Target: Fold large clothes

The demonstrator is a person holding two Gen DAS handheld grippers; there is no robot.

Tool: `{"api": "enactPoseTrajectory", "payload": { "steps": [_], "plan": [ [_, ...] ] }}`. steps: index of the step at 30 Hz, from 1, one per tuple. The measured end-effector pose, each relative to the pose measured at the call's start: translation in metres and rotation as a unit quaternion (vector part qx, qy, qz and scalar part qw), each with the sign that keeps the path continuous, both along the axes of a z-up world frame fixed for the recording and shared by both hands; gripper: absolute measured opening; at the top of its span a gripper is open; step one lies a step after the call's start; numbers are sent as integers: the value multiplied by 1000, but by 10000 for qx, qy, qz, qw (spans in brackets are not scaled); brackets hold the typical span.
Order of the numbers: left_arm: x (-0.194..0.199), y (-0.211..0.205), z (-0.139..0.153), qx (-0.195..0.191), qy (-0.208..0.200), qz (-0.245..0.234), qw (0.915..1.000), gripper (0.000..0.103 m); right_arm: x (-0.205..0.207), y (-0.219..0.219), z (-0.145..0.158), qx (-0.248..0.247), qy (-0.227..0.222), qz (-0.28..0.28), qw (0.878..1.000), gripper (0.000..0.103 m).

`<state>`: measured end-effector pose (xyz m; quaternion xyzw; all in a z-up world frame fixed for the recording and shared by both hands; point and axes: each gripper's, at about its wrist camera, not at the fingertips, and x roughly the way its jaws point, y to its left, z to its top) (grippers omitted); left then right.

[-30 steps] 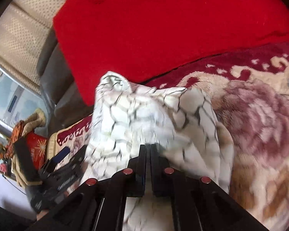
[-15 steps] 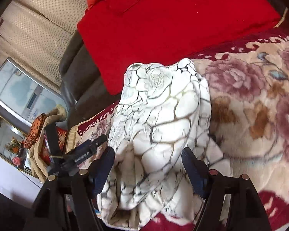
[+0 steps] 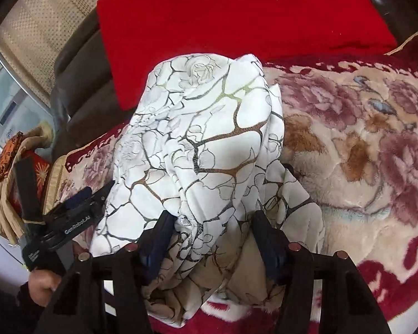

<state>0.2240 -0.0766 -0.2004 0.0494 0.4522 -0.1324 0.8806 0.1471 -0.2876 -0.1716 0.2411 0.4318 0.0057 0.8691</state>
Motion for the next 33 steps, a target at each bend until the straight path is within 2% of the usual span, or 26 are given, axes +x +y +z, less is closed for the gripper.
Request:
{"api": "enactPoseTrajectory", "payload": {
  "steps": [4,6,8,10,13,14,16,19,23,28,31,33],
  "plan": [
    [-3,-3,4,142,-121,-23,9998,89,-6,8,34,-360,-446,-13,9984,63],
    [-4,-4,4,193,-165,-35,9997,89,-1,14,42,-478,-520,18,9975,58],
    [-3,-3,4,182,-164,-36,9997,89,11,15,40,-539,-425,19,9976,35],
    [-3,-2,4,162,-165,-46,9997,89,24,14,29,-436,-329,-17,9985,35],
    [-4,-3,4,159,-215,-108,9996,89,46,7,-3,-504,102,-119,9986,33],
    [-4,-4,4,187,-248,-118,9994,89,50,1,-12,-361,144,-160,9991,33],
    [-4,-5,5,236,-279,-119,9993,89,51,-3,-11,-218,149,-198,9995,33],
    [-3,-4,5,228,-259,-98,9994,89,48,1,-1,-324,133,-126,9993,33],
    [-3,-3,5,245,-272,-102,9993,89,33,0,17,-166,-136,-96,9997,34],
    [-3,-3,6,232,-263,-98,9993,89,13,15,34,-233,-367,79,9990,34],
    [-3,-3,6,237,-268,-106,9993,89,12,20,26,-402,-231,103,9989,35],
    [-4,-4,6,268,-285,-127,9992,89,22,16,4,-320,77,123,9994,35]
  ]
}}
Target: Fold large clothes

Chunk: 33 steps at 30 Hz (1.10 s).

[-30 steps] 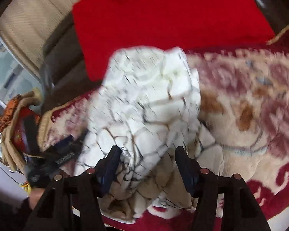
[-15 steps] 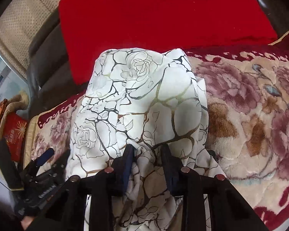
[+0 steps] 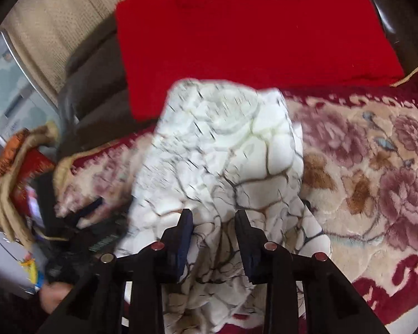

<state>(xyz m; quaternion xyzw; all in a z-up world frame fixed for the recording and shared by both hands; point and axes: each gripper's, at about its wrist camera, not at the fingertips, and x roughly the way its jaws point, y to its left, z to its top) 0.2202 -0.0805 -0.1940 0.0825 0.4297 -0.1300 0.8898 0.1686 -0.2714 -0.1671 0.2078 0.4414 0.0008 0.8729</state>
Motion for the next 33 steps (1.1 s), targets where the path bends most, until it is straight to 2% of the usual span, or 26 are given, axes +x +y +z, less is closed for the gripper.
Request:
{"api": "enactPoseTrajectory", "payload": {
  "steps": [3,10,15,17,19,21,23,26,29,30,32,33],
  "plan": [
    [-1,-1,1,49,-61,-28,10000,89,3,-9,-15,289,-15,-59,9996,35],
    [2,3,4,-4,54,-39,10000,89,-4,-11,5,392,-120,12,9992,37],
    [4,13,22,-235,-433,120,9987,89,-3,-13,30,195,-556,-61,9982,37],
    [10,13,22,-369,-455,135,9982,89,8,-17,34,218,-601,-173,9978,37],
    [18,4,13,-275,-336,62,9990,89,23,-21,30,161,-568,-260,9979,37],
    [22,-8,0,-19,-187,-122,9997,89,42,-27,11,-81,-223,-383,9990,37],
    [20,-15,-2,125,-427,-136,9989,90,60,-33,-19,-93,144,-361,9992,37],
    [19,-14,2,202,-426,-175,9987,90,61,-35,-20,-139,8,-322,9994,37],
    [23,-7,4,93,-294,-176,9994,90,52,-41,-8,92,-137,-246,9996,37],
    [25,-2,5,-31,-199,-168,9997,90,45,-48,-3,268,-276,-221,9990,40],
    [27,7,6,-328,-35,-165,9993,90,31,-63,4,618,-531,-277,9963,74],
    [28,11,6,-455,48,-154,9988,90,25,-71,7,703,-598,-372,9950,79]
  ]
}}
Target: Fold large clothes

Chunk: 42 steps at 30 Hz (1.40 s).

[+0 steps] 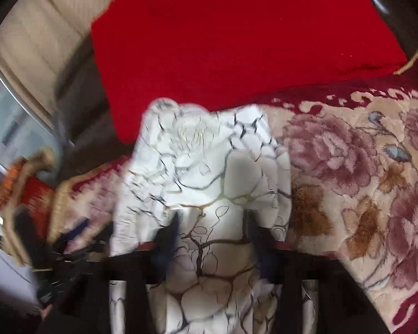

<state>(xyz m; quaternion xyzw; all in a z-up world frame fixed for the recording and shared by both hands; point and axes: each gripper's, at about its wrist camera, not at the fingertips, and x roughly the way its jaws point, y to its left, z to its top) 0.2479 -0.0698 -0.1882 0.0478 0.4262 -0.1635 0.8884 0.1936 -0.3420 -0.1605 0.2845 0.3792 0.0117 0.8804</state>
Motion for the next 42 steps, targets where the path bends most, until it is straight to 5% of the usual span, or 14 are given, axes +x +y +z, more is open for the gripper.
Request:
{"api": "enactPoseTrajectory", "payload": {
  "steps": [6,11,16,19,23,30,36,42],
  "plan": [
    [5,11,-1,-361,343,32,9988,90,-4,-26,-11,509,253,-48,9984,79],
    [9,15,-7,-606,712,-18,9956,90,-5,-23,-24,189,469,-192,9985,79],
    [14,12,-16,-810,1007,-158,9915,90,-16,-63,-43,1138,344,-479,9918,80],
    [21,15,-23,-1089,1253,-100,9861,90,-13,-65,-57,1867,144,-114,9822,80],
    [24,16,-26,-1252,1349,-55,9829,90,0,-50,-64,2063,21,345,9779,81],
    [17,3,-15,-1192,1072,-393,9863,90,28,-12,-61,1536,-3,926,9838,96],
    [5,-18,-9,-588,480,-589,9954,91,29,-3,-73,1109,-70,987,9889,82],
    [4,-23,-7,-499,346,-620,9962,92,24,2,-75,932,-208,999,9904,80]
  ]
}}
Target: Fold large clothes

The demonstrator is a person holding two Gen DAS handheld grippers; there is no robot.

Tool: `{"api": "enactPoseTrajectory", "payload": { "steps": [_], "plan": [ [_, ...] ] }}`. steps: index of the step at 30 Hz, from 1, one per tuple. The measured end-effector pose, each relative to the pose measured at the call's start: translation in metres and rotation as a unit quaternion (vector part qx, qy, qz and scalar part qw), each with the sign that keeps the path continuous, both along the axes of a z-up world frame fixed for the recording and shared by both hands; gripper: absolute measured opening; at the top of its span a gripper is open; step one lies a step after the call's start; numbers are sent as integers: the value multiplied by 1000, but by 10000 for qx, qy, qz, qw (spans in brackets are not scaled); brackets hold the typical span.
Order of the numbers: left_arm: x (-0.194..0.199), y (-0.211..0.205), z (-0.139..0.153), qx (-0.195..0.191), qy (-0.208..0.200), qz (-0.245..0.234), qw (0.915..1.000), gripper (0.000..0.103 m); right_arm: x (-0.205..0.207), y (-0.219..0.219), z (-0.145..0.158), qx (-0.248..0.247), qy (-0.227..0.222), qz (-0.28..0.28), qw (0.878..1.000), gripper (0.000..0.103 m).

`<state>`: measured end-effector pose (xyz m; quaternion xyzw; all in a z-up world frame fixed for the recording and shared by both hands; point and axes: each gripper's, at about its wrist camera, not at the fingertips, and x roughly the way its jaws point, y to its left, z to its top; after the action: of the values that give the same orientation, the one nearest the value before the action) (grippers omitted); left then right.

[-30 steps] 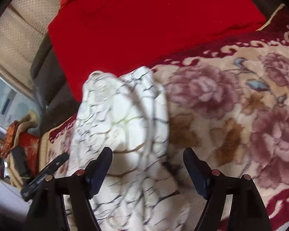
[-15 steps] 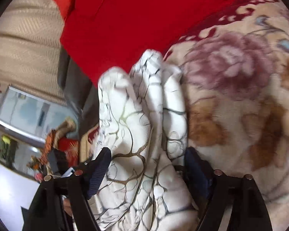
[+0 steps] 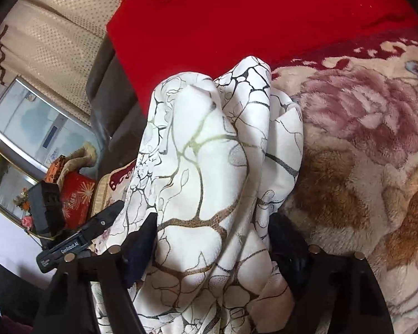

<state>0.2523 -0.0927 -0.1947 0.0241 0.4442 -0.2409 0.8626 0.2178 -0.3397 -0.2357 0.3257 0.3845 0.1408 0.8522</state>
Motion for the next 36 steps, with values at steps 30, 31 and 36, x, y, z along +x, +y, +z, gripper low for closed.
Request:
{"api": "enactPoseTrajectory", "payload": {
  "steps": [30,31,36],
  "plan": [
    [25,11,-40,-1910,1781,-453,9642,78,1,13,7,-376,50,-74,9993,75],
    [25,11,-39,-1934,1745,-458,9644,74,1,14,10,-402,58,-75,9991,71],
    [18,11,-26,-1981,1406,-614,9681,56,0,29,24,-559,54,-86,9984,61]
  ]
}}
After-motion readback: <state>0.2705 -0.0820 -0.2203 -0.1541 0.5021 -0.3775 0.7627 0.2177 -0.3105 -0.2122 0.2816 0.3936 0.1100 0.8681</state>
